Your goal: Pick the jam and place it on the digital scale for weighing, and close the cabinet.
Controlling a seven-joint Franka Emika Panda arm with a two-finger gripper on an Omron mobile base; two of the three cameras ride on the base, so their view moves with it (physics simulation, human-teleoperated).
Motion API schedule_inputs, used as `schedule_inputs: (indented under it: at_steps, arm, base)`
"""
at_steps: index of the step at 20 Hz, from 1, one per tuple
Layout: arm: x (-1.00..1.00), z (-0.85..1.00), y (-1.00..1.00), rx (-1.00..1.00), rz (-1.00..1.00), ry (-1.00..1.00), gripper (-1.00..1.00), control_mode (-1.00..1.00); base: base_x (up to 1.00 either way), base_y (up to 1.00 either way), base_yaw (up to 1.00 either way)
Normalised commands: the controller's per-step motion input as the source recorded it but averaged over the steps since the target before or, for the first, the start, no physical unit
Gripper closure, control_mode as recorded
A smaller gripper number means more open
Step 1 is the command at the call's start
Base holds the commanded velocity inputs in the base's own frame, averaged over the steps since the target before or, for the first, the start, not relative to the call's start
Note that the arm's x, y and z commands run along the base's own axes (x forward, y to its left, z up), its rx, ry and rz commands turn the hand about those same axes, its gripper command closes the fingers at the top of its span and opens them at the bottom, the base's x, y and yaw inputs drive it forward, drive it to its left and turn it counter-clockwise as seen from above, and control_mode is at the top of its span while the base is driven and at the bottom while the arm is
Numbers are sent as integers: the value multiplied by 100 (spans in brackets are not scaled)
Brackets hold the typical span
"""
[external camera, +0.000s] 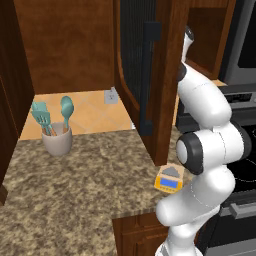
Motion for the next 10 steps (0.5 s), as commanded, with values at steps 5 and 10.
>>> schedule_inputs:
  at_steps: [5,10]
  arm:
    - [-15,-20,-1,0,4,-4,100,-100]
    - [-91,0,-16,0,0,-29,100,-100]
  base:
    - [0,0,0]
    - [0,0,0]
